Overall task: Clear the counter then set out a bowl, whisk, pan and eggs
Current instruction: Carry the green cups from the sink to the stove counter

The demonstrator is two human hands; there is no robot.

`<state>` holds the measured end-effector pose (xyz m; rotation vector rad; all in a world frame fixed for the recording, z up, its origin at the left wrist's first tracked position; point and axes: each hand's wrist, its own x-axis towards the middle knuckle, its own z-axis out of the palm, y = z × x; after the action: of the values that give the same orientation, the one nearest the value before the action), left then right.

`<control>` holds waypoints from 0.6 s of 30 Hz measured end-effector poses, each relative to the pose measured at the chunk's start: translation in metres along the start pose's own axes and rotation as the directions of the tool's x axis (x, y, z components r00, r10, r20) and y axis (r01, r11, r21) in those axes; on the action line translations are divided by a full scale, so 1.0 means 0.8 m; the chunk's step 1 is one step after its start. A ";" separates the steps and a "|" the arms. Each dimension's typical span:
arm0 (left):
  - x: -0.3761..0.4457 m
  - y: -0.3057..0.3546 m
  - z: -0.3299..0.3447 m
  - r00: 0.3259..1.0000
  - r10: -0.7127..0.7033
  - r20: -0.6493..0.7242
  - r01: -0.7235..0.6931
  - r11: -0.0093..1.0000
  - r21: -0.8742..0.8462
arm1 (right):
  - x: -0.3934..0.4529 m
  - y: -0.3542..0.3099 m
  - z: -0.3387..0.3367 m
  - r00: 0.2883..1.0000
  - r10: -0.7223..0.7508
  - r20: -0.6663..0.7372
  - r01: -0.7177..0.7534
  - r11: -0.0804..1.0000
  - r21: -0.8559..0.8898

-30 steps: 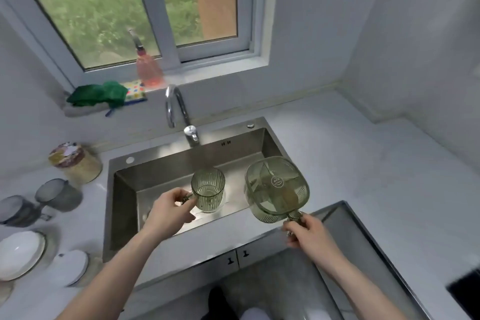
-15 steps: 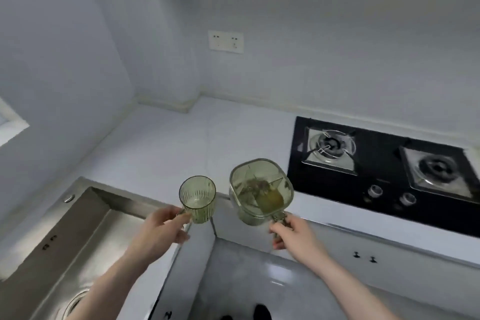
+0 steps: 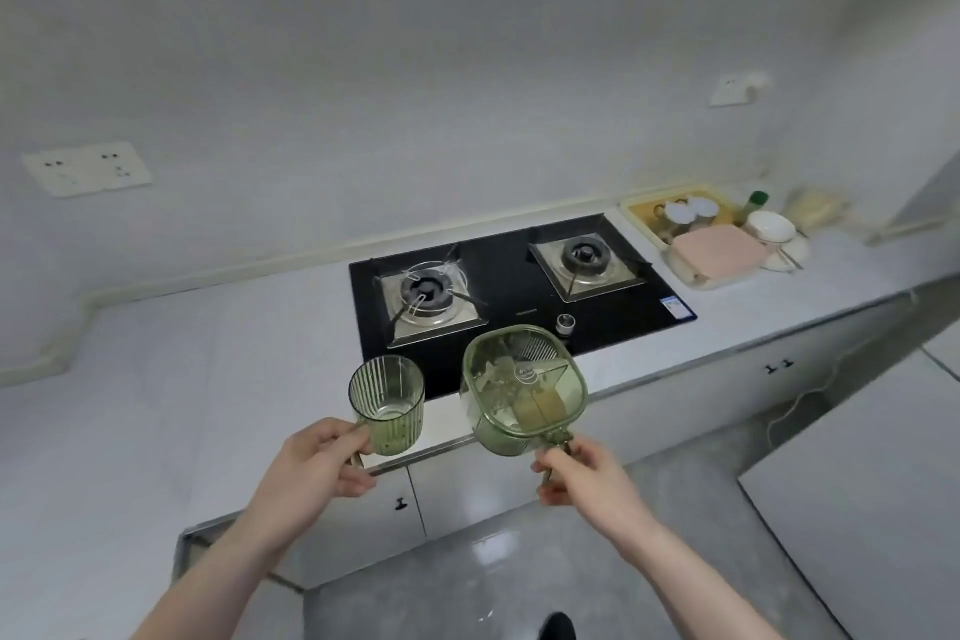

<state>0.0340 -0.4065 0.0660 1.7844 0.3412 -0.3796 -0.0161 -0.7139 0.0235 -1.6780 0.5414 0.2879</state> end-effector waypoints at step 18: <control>0.116 0.131 0.283 0.972 0.093 0.216 -0.118 0.988 0.104 | 0.117 0.001 -0.262 0.986 0.040 -0.162 -0.013 0.987 0.162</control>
<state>0.1454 -0.6489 0.0664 1.8474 0.0752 -0.5163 0.0401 -0.9368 0.0160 -1.5463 0.6930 0.1210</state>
